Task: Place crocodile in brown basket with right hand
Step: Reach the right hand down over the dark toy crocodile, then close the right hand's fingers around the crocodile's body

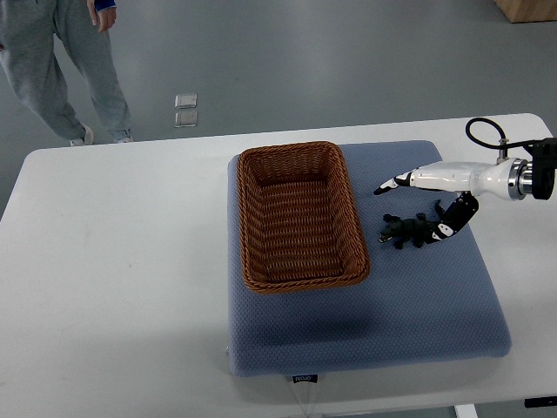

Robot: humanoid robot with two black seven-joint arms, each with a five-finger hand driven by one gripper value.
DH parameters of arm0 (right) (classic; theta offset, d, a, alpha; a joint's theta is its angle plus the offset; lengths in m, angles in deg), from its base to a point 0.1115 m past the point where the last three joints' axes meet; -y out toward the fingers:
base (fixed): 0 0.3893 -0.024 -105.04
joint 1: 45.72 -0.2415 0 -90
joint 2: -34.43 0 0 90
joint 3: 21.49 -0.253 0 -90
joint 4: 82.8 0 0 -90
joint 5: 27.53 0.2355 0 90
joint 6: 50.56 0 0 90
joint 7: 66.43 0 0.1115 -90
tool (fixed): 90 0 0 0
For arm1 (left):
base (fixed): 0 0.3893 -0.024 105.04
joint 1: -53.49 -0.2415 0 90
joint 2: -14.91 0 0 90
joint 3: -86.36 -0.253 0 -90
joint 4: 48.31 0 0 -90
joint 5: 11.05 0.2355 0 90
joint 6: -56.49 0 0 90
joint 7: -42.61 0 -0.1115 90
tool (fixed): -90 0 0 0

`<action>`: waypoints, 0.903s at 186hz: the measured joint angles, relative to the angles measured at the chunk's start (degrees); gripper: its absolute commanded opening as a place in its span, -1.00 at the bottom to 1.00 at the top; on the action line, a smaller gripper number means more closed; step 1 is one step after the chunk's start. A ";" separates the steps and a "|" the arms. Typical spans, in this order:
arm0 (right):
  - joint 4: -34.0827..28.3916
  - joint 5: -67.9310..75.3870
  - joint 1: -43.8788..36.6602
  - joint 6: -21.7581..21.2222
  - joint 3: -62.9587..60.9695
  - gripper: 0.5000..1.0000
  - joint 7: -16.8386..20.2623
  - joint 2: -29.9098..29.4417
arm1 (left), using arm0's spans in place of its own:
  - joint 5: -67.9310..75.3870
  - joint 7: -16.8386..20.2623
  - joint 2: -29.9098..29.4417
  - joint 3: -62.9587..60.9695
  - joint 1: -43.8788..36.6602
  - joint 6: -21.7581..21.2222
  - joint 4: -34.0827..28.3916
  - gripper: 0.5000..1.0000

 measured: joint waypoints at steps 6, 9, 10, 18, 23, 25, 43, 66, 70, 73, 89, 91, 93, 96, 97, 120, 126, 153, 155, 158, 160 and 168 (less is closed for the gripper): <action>0.24 -0.32 -0.18 0.06 0.51 0.69 0.63 -0.50 | 0.00 0.00 0.00 0.00 0.00 0.00 0.00 1.00; 0.41 -0.42 -0.26 0.08 0.70 0.69 0.96 -0.75 | 0.00 0.00 0.00 0.00 0.00 0.00 0.00 1.00; 0.47 -0.45 -0.28 0.09 0.75 0.69 1.06 -0.84 | 0.00 0.00 0.00 0.00 0.00 0.00 0.00 1.00; 1.03 -0.65 -0.36 0.17 1.12 0.68 1.95 -1.54 | 0.00 0.00 0.00 -0.01 0.00 0.00 -0.03 1.00; 1.29 -0.70 -0.35 0.19 1.27 0.67 2.36 -1.88 | 0.00 0.00 0.00 -0.02 0.00 0.00 -0.04 1.00; 1.38 -0.72 -0.35 0.20 1.31 0.66 2.52 -2.00 | 0.00 0.00 0.00 -0.02 0.00 0.00 -0.05 1.00; 1.96 -0.75 -0.04 0.36 1.49 0.63 4.21 -3.03 | 0.00 0.00 0.00 -0.06 0.00 0.00 -0.08 1.00; 3.21 -0.74 0.22 0.58 1.49 0.59 5.47 -3.53 | 0.00 0.00 0.00 -0.06 0.00 0.00 -0.08 1.00; 3.46 -0.74 0.32 0.60 1.48 0.56 5.56 -3.61 | 0.00 0.00 0.00 -0.06 0.00 0.00 -0.08 1.00; 3.58 -0.74 0.38 0.62 1.48 0.54 5.60 -3.66 | 0.00 0.00 0.00 -0.06 0.00 0.00 -0.08 1.00; 4.01 -0.79 0.84 0.88 1.48 0.47 5.74 -3.84 | 0.00 0.00 0.00 -0.02 0.00 0.00 -0.09 1.00; 4.05 -0.82 0.94 0.95 1.48 0.47 5.75 -3.87 | 0.00 0.00 0.00 -0.02 0.00 0.00 -0.09 1.00; 4.07 -0.84 1.01 0.99 1.48 0.47 5.76 -3.88 | 0.00 0.00 0.00 -0.02 0.00 0.00 -0.09 1.00; 4.10 -0.88 1.11 1.07 1.49 0.47 5.78 -3.90 | 0.00 0.00 0.00 -0.02 0.00 0.00 -0.09 1.00; 4.12 -0.90 1.14 1.10 1.49 0.47 5.79 -3.91 | 0.00 0.00 0.00 -0.02 0.00 0.00 -0.09 1.00; 5.20 -1.24 1.84 2.06 1.49 0.35 6.41 -4.21 | 0.00 0.00 0.00 -0.01 0.00 0.00 -0.09 1.00; 5.48 -1.33 1.99 2.32 1.49 0.29 6.50 -4.36 | 0.00 0.00 0.00 0.00 0.00 0.00 -0.09 1.00; 6.19 -2.30 2.36 3.58 1.59 0.18 7.14 -4.66 | 0.00 0.00 0.00 0.00 0.00 0.00 -0.09 1.00; 6.22 -2.36 2.38 3.64 1.60 0.18 7.18 -4.67 | 0.00 0.00 0.00 0.00 0.00 0.00 -0.09 1.00; 6.29 -2.45 2.44 3.73 1.60 0.18 7.22 -4.67 | 0.00 0.00 0.00 0.00 0.00 0.00 -0.09 1.00; 6.33 -2.50 2.50 3.79 1.60 0.18 7.26 -4.67 | 0.00 0.00 0.00 0.00 0.00 0.00 -0.09 1.00; 6.52 -2.74 2.84 4.06 1.61 0.17 7.34 -4.68 | 0.00 0.00 0.00 0.00 0.00 0.00 -0.09 1.00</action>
